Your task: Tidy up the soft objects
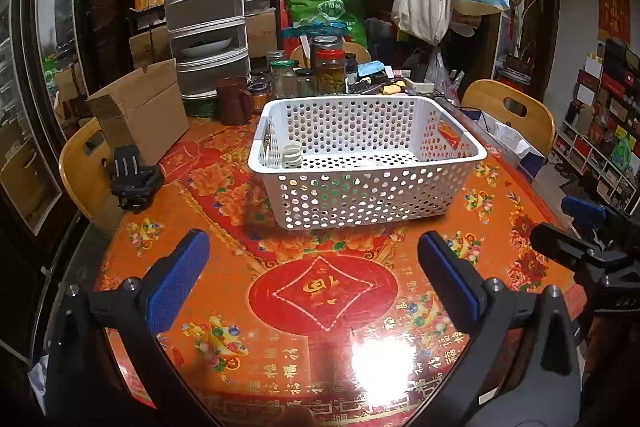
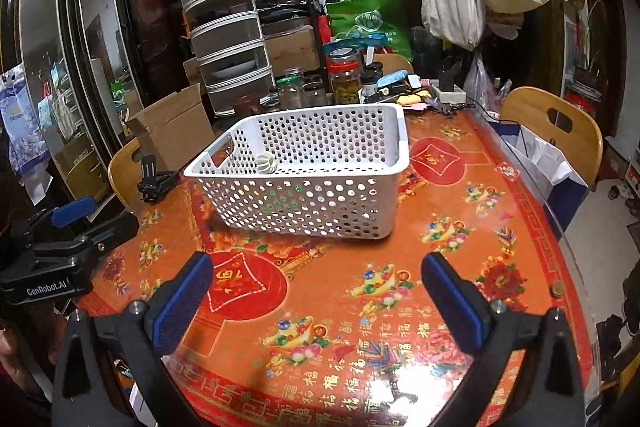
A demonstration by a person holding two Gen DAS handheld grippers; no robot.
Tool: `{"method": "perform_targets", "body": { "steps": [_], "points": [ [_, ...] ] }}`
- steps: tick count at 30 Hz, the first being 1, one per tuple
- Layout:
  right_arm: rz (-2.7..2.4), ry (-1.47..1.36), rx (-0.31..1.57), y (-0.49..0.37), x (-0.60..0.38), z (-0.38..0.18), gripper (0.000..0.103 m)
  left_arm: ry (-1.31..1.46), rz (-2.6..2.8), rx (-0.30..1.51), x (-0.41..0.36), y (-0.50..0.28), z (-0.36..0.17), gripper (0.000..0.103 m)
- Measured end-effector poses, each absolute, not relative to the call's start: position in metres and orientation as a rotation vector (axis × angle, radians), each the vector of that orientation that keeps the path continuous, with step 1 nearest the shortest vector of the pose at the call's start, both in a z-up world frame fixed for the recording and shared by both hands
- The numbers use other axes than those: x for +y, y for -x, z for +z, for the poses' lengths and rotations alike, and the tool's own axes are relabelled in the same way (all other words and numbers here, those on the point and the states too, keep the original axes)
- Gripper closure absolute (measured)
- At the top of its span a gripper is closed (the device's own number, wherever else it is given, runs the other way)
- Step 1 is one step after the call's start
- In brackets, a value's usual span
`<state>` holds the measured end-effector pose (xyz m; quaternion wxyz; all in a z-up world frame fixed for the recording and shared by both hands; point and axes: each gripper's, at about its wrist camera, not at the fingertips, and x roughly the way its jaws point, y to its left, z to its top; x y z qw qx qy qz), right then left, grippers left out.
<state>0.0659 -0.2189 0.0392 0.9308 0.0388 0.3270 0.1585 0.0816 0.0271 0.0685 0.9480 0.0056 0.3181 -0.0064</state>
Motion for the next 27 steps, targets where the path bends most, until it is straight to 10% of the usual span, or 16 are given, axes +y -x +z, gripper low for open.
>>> {"method": "perform_targets", "body": {
  "steps": [27],
  "points": [
    [0.34,-0.081,0.66,-0.0601,-0.214,0.0434,0.0,-0.01,-0.044,0.663,0.0265,-0.0834,0.0619,0.0]
  ]
}}
